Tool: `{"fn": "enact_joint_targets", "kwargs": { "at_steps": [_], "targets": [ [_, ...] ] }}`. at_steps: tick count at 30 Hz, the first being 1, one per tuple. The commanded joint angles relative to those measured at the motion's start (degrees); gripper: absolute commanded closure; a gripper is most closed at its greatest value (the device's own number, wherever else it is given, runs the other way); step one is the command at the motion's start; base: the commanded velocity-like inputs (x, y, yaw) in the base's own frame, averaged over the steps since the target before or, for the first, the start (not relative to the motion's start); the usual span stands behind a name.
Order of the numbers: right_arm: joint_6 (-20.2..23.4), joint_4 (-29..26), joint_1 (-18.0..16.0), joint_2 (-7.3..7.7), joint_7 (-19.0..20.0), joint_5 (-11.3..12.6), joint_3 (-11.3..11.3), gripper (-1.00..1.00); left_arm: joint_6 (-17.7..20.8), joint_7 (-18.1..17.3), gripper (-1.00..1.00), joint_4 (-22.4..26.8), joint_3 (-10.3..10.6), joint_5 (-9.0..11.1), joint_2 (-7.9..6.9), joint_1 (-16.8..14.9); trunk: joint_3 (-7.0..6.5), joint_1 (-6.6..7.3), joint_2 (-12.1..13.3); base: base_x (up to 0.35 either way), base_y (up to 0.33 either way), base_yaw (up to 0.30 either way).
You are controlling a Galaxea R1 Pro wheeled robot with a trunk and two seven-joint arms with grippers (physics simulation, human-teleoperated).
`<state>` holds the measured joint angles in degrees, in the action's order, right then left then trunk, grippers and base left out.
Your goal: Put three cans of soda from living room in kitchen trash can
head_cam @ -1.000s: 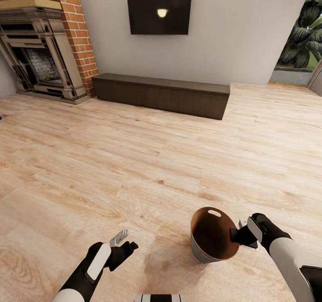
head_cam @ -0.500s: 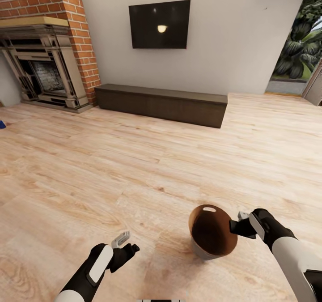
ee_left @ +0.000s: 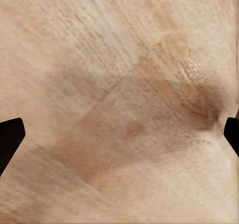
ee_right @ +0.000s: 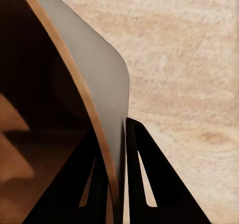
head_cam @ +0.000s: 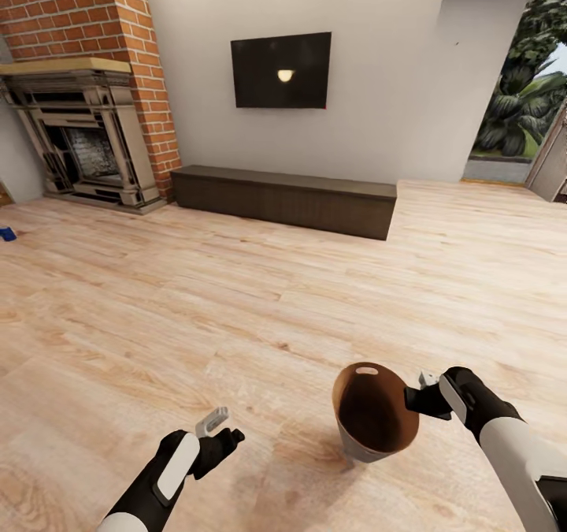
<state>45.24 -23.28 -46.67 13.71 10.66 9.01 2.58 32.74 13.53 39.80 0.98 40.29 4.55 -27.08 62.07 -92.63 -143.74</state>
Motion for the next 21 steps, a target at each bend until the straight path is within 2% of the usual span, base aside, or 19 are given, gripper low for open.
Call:
{"fn": "enact_joint_targets", "kwargs": {
  "at_steps": [1,8,17,21],
  "targets": [
    [0.11,-0.01,-0.01,0.0,0.28,1.19,0.16,1.0,-0.01,0.0,-1.0,-0.02,-0.02,-0.03,-0.01,0.0,-0.23,0.03,0.02,0.0,0.0,0.0],
    [0.52,-3.27,0.16,0.07,0.25,1.15,0.16,1.0,-0.17,0.0,-1.0,-0.15,-0.41,0.19,-0.16,0.09,-1.78,0.21,0.11,0.0,0.0,0.0],
    [0.45,-4.59,0.5,0.24,0.27,1.17,0.22,1.0,-3.25,0.32,-1.0,-1.13,-0.62,0.29,-0.25,0.23,-3.78,0.44,0.23,0.0,0.0,0.0],
    [0.47,-5.54,0.6,0.19,0.29,1.21,0.25,1.0,-3.61,0.21,-1.0,-1.28,-0.56,0.22,-0.25,0.28,-3.78,0.44,0.23,0.017,0.0,0.0]
  ]
}}
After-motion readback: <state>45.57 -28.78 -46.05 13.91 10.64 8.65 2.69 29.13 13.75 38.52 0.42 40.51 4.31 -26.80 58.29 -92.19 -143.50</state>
